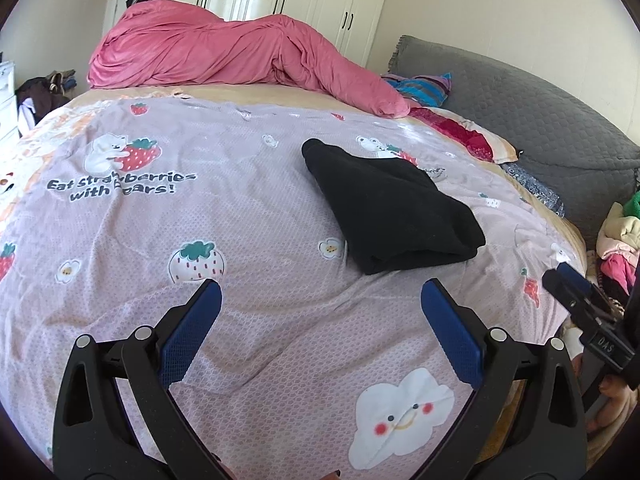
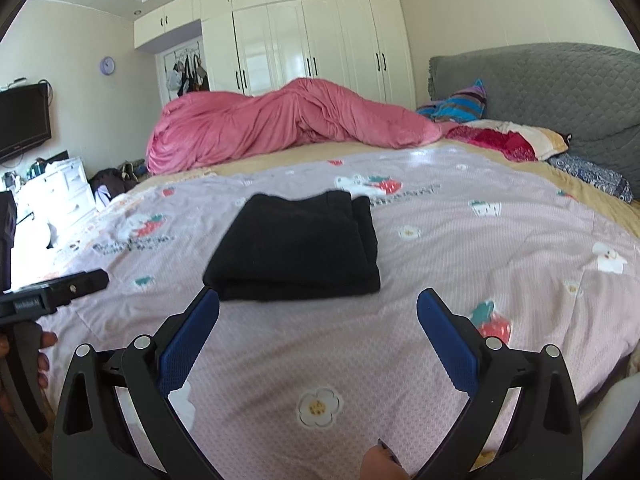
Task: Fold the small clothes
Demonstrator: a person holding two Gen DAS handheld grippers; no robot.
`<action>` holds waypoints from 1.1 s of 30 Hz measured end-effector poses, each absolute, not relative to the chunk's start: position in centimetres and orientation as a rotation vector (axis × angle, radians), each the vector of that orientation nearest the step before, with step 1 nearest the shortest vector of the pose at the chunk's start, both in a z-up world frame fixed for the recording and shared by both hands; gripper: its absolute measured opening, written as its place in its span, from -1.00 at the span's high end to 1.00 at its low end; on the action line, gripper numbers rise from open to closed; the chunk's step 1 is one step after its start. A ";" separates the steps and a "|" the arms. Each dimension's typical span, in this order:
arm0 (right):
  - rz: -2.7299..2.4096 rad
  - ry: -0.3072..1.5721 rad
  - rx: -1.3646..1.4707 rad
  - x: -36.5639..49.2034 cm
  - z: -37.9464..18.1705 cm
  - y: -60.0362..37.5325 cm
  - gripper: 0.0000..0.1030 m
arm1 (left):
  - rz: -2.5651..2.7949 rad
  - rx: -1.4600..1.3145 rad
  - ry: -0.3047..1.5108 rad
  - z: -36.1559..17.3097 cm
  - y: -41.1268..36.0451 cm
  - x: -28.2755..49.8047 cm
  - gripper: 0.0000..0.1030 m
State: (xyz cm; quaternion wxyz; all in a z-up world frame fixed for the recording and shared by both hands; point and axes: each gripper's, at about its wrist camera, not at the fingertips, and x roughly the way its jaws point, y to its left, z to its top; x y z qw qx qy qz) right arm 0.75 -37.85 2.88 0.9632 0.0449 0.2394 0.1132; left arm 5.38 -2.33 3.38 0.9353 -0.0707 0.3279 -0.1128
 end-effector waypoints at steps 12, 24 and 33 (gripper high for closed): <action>0.220 0.575 0.093 1.7 -0.9 -37.3 -0.92 | -0.227 -0.126 0.718 1.4 -2.8 6.0 -0.82; 0.227 0.575 0.089 1.7 -1.2 -37.3 -0.92 | -0.235 -0.119 0.753 0.8 -3.5 6.1 -0.82; 0.219 0.576 0.099 1.7 -1.2 -37.6 -0.92 | -0.219 -0.093 0.759 0.8 -3.8 6.0 -0.82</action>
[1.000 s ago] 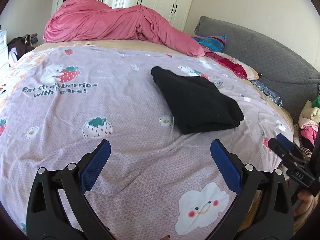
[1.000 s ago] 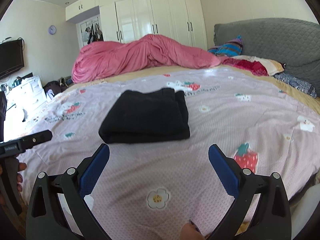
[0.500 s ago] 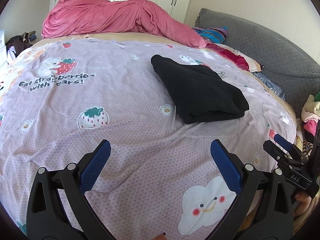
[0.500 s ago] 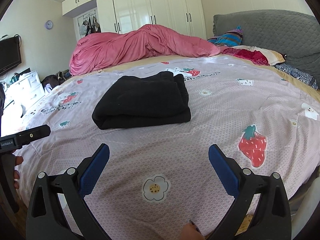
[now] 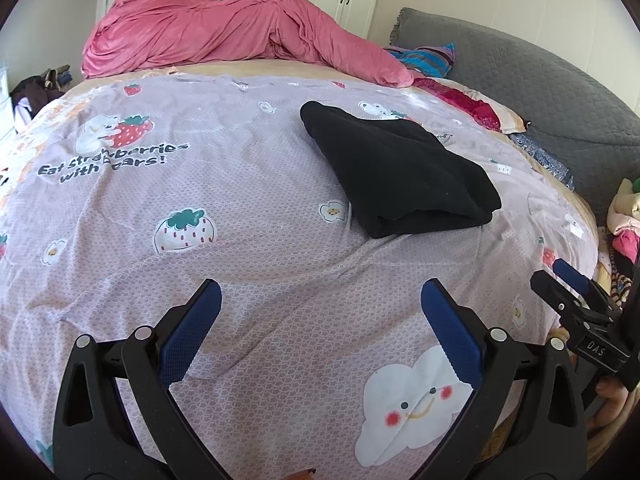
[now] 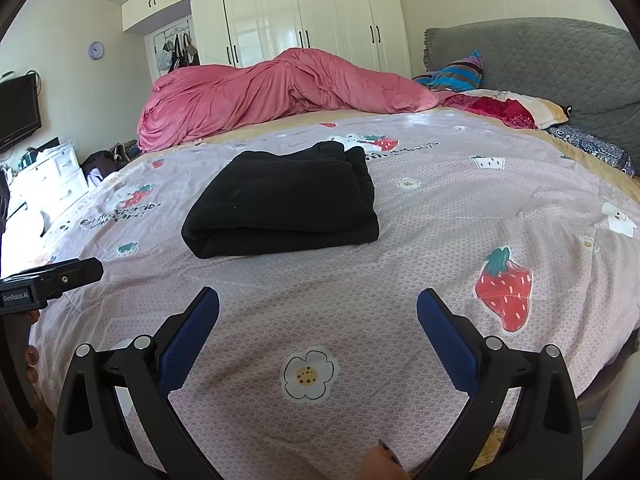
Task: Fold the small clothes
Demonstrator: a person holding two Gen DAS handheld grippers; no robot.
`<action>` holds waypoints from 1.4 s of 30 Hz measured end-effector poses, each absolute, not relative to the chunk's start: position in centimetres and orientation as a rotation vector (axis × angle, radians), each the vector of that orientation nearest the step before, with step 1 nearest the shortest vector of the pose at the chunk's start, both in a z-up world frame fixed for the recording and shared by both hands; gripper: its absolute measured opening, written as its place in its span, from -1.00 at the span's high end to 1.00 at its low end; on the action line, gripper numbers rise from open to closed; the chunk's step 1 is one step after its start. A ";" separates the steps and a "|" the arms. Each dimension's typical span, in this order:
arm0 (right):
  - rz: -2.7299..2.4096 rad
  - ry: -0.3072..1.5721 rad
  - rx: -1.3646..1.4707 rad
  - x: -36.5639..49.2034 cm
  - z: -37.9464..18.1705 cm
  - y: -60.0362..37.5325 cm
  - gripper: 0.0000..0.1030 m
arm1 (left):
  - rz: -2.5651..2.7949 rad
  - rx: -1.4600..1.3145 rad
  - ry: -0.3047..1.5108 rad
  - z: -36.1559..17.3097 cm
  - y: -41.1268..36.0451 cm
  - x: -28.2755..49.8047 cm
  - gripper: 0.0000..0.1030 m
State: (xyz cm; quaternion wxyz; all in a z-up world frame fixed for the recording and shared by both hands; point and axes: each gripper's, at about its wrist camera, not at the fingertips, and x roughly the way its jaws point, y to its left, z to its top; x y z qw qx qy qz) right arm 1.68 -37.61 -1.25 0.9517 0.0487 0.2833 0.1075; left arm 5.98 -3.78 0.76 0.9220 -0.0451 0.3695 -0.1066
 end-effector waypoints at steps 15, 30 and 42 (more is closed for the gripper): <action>0.216 0.579 0.097 1.6 -1.2 -37.8 -0.92 | -0.214 -0.099 0.758 0.9 -3.6 6.0 -0.82; 0.210 0.589 0.101 1.9 -1.5 -37.7 -0.92 | -0.220 -0.102 0.766 0.8 -3.8 6.0 -0.82; 0.209 0.593 0.103 2.0 -1.6 -37.7 -0.92 | -0.248 -0.123 0.777 0.7 -3.8 6.0 -0.82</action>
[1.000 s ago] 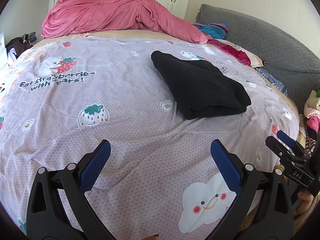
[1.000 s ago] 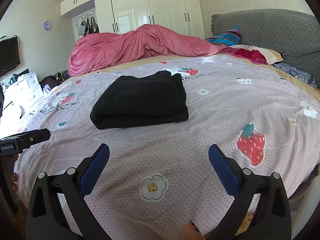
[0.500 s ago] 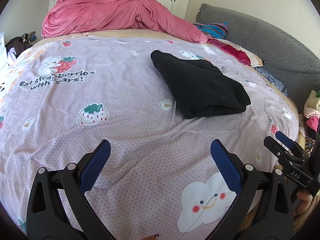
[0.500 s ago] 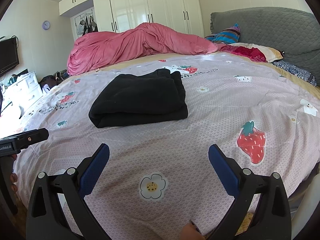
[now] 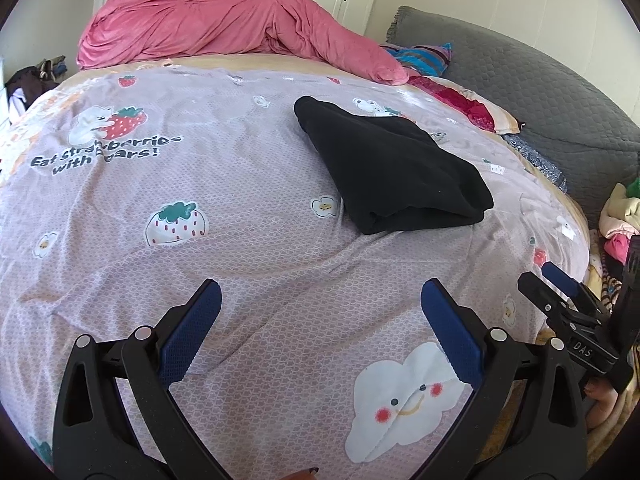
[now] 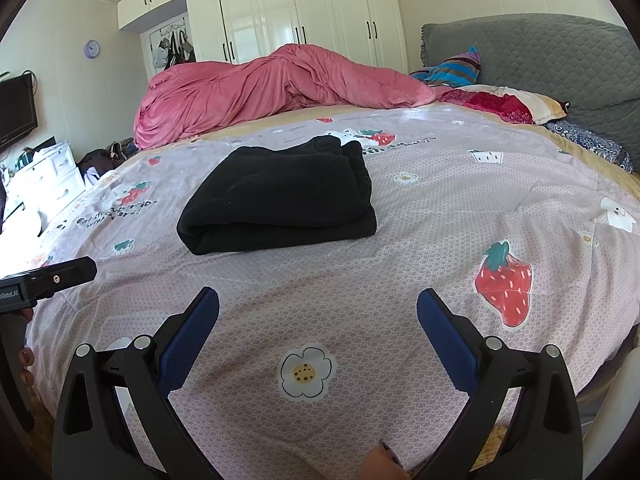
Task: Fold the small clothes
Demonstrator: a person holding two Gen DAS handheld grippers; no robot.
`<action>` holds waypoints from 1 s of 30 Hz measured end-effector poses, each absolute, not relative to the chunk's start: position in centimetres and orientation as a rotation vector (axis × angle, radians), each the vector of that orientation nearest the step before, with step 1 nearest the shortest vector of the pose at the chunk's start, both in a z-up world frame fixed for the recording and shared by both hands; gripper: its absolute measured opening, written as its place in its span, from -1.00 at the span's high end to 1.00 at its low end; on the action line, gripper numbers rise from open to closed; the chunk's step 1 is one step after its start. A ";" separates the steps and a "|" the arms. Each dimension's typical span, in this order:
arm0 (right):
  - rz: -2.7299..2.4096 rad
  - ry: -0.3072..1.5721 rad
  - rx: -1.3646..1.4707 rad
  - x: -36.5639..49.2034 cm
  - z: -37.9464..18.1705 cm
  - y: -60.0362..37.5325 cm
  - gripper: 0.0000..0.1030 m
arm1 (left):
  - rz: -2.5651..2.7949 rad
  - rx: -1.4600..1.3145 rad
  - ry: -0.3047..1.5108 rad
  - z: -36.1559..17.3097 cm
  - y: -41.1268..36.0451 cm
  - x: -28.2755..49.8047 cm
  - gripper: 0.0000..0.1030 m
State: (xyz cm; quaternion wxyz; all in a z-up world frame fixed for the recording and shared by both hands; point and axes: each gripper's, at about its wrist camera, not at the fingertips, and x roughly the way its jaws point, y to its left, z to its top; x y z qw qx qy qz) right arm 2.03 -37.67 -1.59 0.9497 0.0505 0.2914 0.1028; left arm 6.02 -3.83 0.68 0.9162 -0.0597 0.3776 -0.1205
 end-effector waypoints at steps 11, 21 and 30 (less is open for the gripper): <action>0.204 0.591 0.108 2.0 -1.4 -37.9 -0.92 | -0.259 -0.125 0.782 0.6 -3.9 6.0 -0.82; 0.173 0.578 0.115 1.6 -1.1 -38.2 -0.92 | -0.283 -0.151 0.808 0.8 -3.5 6.1 -0.82; -0.190 0.526 0.245 -1.5 1.6 -48.1 -0.92 | -0.157 -0.261 0.848 1.2 3.7 5.9 -0.82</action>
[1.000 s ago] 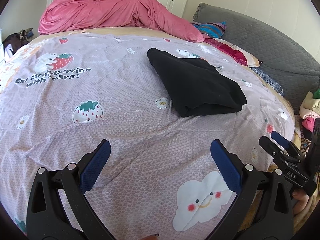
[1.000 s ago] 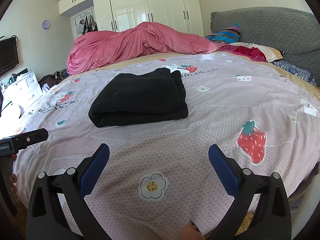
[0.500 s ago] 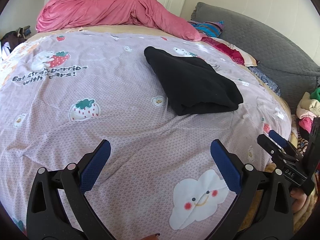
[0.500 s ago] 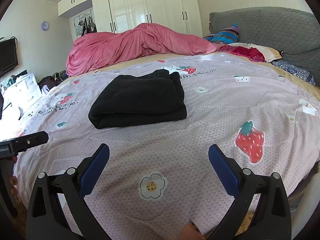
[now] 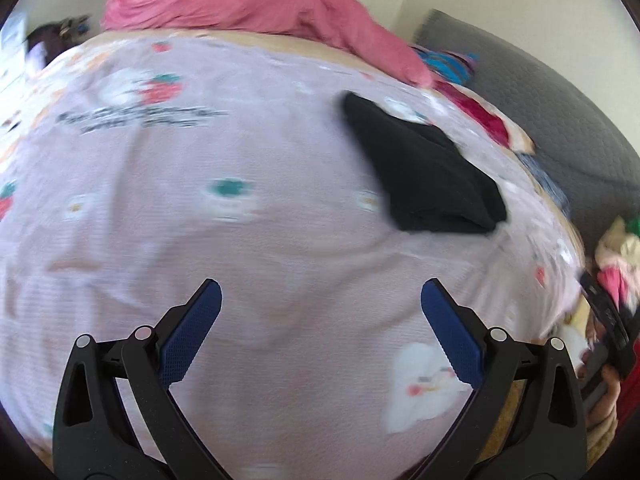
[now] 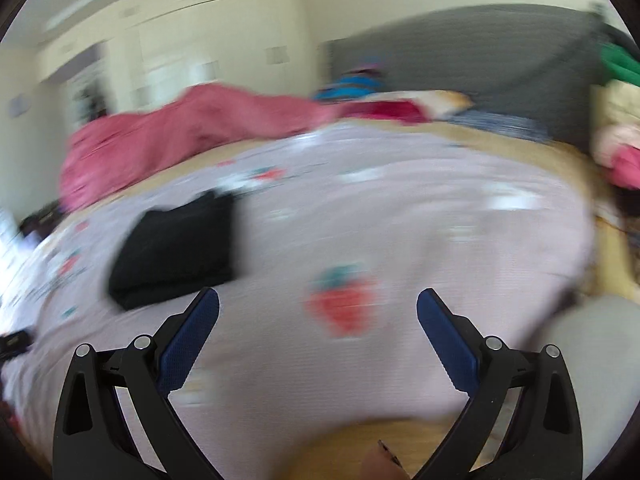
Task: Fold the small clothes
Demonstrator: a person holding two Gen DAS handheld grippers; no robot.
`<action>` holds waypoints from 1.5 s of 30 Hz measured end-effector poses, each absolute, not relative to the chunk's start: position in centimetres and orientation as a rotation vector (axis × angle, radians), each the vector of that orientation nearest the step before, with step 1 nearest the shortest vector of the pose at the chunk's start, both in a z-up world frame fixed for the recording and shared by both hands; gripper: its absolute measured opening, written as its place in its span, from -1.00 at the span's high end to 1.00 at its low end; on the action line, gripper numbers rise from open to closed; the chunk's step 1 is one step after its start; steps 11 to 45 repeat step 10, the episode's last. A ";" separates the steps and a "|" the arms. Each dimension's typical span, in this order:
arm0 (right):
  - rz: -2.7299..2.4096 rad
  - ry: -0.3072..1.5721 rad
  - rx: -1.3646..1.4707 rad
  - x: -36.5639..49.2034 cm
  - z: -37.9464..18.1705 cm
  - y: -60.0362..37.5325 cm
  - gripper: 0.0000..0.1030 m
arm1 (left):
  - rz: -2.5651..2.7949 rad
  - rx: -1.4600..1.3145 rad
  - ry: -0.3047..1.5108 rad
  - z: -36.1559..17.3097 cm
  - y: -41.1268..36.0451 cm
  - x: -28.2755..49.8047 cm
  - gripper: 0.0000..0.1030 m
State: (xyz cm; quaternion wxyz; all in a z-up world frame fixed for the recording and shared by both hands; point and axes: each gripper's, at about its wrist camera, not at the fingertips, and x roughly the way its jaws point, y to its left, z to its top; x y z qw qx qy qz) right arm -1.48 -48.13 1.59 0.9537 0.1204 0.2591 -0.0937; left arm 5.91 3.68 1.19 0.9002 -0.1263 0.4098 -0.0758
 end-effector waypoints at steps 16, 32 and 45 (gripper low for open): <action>-1.019 0.761 0.459 -8.8 -5.9 -73.3 -0.92 | 0.507 -0.291 0.833 1.8 29.4 8.5 -0.82; -1.019 0.761 0.459 -8.8 -5.9 -73.3 -0.92 | 0.507 -0.291 0.833 1.8 29.4 8.5 -0.82; -1.019 0.761 0.459 -8.8 -5.9 -73.3 -0.92 | 0.507 -0.291 0.833 1.8 29.4 8.5 -0.82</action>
